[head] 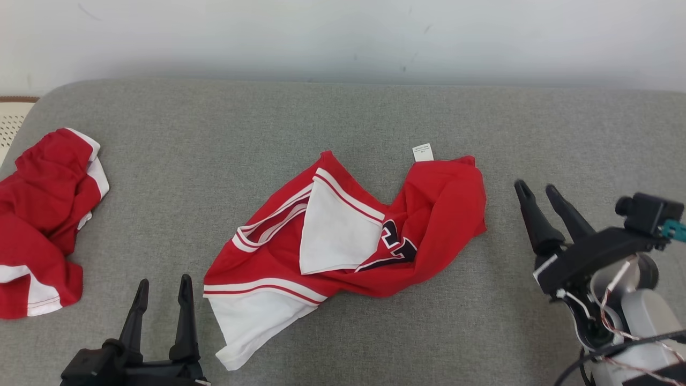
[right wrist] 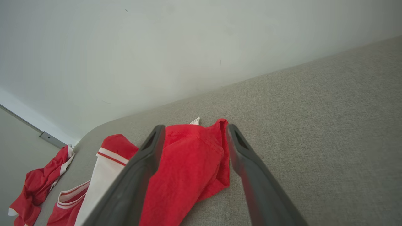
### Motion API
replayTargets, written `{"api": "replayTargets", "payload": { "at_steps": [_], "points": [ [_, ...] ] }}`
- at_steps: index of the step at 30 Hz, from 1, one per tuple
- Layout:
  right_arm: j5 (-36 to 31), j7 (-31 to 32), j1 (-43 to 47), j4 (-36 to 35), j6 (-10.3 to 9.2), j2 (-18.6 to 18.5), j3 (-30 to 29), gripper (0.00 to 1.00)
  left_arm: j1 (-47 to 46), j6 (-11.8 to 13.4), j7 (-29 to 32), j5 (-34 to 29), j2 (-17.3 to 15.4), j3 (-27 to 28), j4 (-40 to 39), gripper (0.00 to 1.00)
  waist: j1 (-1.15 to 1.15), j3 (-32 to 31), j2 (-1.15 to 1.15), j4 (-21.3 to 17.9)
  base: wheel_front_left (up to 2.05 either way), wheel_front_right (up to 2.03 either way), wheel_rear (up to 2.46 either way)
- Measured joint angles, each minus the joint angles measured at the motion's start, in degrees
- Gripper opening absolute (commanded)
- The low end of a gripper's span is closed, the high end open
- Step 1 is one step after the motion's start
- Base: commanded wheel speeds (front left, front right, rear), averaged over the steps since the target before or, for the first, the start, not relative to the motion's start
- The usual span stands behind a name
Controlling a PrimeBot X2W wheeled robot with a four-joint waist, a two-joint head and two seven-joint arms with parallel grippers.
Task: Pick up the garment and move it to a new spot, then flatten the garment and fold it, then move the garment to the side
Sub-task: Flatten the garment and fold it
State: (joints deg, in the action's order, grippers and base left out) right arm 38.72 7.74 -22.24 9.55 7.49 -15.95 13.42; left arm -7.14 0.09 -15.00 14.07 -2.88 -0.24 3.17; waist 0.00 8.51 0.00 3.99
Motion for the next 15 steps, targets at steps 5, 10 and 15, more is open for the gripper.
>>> {"api": "replayTargets", "payload": {
  "at_steps": [5, 10, 15],
  "points": [
    [-1.6, 3.1, 4.5, -2.7, 0.00, 1.3, -1.6, 1.00, 0.0, -0.1, 0.0, 0.0, 0.0, -0.2, 0.1, 1.00, 0.00, 0.1, 0.00, 0.3, 0.00, 0.00, 0.00],
    [-2.4, 4.4, 6.9, -3.0, 0.00, 3.0, -2.5, 1.00, 0.0, -0.1, 0.0, 0.0, 0.0, -0.2, 0.2, 1.00, 0.00, 0.3, 0.00, 0.7, 0.00, 0.00, 0.00],
    [-2.7, 4.1, 7.0, 0.0, 0.00, 5.4, -2.1, 1.00, -0.2, -0.3, 0.0, 0.0, 0.0, -0.3, 0.3, 1.00, 0.00, 0.3, 0.00, 1.4, 0.00, 0.00, 0.00]
  ]
}}
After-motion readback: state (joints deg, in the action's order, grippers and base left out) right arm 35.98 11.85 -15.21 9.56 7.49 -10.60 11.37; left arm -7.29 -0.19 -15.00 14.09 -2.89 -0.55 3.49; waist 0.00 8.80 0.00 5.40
